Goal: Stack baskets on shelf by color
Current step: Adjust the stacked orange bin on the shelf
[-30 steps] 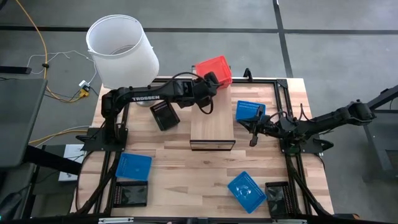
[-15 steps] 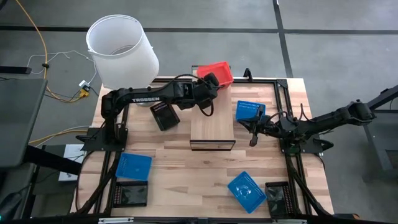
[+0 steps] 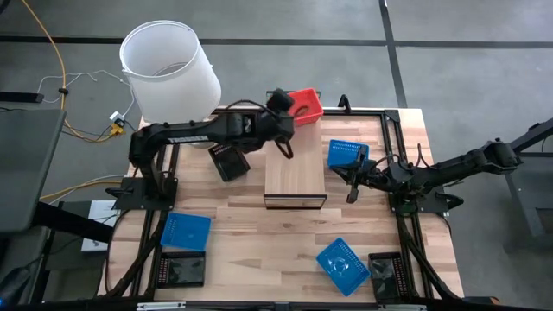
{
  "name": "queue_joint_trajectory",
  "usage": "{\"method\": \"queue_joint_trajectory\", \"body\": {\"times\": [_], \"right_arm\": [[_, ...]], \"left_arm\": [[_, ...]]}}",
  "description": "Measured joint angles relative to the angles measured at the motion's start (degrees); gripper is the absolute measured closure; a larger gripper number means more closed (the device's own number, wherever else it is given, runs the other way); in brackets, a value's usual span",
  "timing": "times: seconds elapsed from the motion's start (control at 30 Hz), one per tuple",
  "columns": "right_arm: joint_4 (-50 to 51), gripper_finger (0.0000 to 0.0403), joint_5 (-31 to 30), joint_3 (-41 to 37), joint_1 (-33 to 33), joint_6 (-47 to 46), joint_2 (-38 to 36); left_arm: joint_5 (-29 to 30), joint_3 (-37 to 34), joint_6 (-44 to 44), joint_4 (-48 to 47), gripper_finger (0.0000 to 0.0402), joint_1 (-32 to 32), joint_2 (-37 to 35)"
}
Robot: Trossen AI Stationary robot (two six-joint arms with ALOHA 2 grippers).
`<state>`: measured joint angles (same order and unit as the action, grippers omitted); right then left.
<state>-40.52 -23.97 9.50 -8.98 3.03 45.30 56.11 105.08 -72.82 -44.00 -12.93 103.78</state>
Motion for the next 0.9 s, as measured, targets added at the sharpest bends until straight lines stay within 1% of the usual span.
{"method": "queue_joint_trajectory", "body": {"times": [0.07, 0.13, 0.2, 0.3, 0.37, 0.43, 0.5, 0.63, 0.7, 0.77, 0.9], "right_arm": [[-0.23, 0.0403, -0.06, 0.0, 0.01, 0.02, 0.0], [-0.36, 0.0403, -0.49, 0.0, 0.01, 0.59, 0.0], [-0.42, 0.0403, -0.63, 0.0, 0.01, 0.92, 0.0], [-0.45, 0.0403, -0.95, 0.0, 0.01, 1.03, 0.0], [-0.72, 0.0403, -1.02, 0.0, 0.01, 0.97, 0.0], [-0.83, 0.0403, -1.0, 0.0, 0.01, 0.94, 0.0], [-0.87, 0.0403, -1.01, 0.0, 0.0, 0.94, 0.0], [-1.08, 0.0403, -1.0, 0.0, 0.01, 1.05, 0.0], [-1.12, 0.0403, -0.98, 0.0, 0.0, 1.04, 0.0], [-1.13, 0.0403, -0.92, 0.0, 0.0, 0.92, 0.0], [-1.39, 0.0403, -0.85, 0.0, 0.01, 0.9, 0.0]], "left_arm": [[-3.11, -0.02, 7.55, -0.42, 0.029, 0.17, -2.54], [-9.67, -0.02, 16.81, -2.24, 0.0294, 0.2, -5.9], [-18.7, 0.0, 27.07, -3.81, 0.0299, 0.06, -9.34], [-34.65, -0.11, 41.83, -6.83, 0.0309, -1.18, -14.05], [-45.32, -1.99, 50.59, -7.37, 0.0319, -1.99, -17.02], [-51.36, -6.16, 55.85, -6.11, 0.0332, -2.34, -19.85], [-53.71, -12.78, 59.02, -2.19, 0.0349, -1.1, -22.74], [-54.39, -29.98, 64.12, 12.4, 0.0389, 3.31, -28.56], [-54.21, -38.92, 66.22, 22.03, 0.0398, 5.64, -31.54], [-53.83, -47.41, 68.11, 32.05, 0.0397, 7.93, -34.4], [-51.21, -63.6, 70.91, 55.52, 0.0401, 12.32, -38.49]]}}
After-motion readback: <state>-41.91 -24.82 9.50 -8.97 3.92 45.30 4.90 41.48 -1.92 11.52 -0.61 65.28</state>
